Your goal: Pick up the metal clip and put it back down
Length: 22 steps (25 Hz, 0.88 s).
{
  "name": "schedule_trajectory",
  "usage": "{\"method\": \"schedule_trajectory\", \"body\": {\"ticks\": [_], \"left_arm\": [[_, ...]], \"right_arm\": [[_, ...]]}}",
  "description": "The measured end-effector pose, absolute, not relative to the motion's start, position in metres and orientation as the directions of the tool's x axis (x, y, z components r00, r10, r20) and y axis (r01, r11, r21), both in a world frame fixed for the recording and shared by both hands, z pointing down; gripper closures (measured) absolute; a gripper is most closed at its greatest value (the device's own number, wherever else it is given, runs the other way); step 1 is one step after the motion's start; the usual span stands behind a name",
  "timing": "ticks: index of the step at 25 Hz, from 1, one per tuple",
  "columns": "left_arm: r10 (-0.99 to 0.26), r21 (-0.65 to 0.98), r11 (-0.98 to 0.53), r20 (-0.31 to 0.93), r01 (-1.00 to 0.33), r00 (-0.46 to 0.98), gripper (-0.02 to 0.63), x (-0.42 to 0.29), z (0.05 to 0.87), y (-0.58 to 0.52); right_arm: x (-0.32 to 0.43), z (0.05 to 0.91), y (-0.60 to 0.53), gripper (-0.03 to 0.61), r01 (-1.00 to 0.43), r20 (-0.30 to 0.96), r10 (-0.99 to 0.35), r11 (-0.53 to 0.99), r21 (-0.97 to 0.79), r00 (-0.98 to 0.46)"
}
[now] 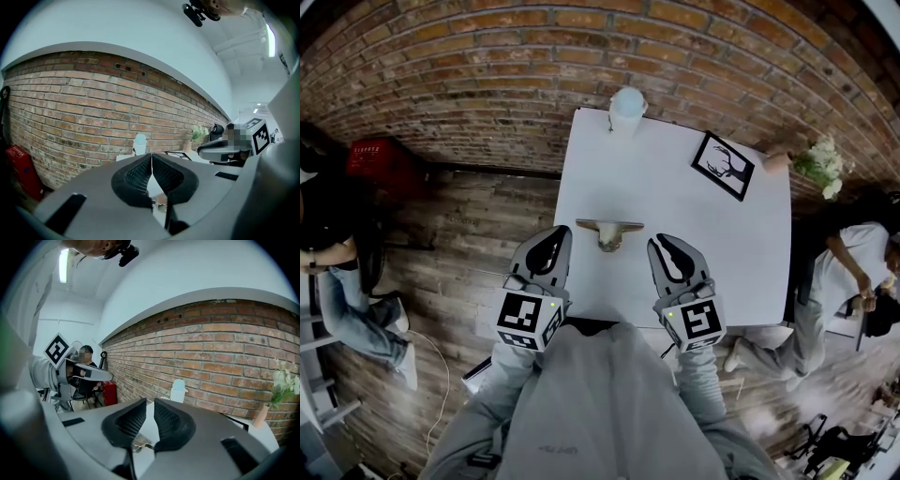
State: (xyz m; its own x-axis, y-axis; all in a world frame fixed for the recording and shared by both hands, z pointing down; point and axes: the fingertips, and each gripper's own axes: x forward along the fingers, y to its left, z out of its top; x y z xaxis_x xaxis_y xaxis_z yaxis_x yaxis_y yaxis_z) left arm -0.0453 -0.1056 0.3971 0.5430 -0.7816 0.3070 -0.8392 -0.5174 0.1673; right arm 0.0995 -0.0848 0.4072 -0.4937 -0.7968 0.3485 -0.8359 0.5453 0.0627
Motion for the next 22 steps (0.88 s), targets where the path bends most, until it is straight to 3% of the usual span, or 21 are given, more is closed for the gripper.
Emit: {"method": "schedule_trajectory", "body": {"ticks": [11,22], "left_arm": [[-0.753,0.203,-0.518,0.352,-0.831,0.556,0.586,-0.040,0.424,-0.106],[-0.734,0.232,-0.508,0.388,-0.830,0.557,0.586,-0.034,0.458,-0.112]], "right_arm": [[0.071,0.468,-0.090,0.396,-0.712,0.508,-0.647,0.696,0.090,-0.568],[0.049,0.542,-0.093,0.370,-0.558,0.635,-0.532,0.809,0.185,-0.561]]}}
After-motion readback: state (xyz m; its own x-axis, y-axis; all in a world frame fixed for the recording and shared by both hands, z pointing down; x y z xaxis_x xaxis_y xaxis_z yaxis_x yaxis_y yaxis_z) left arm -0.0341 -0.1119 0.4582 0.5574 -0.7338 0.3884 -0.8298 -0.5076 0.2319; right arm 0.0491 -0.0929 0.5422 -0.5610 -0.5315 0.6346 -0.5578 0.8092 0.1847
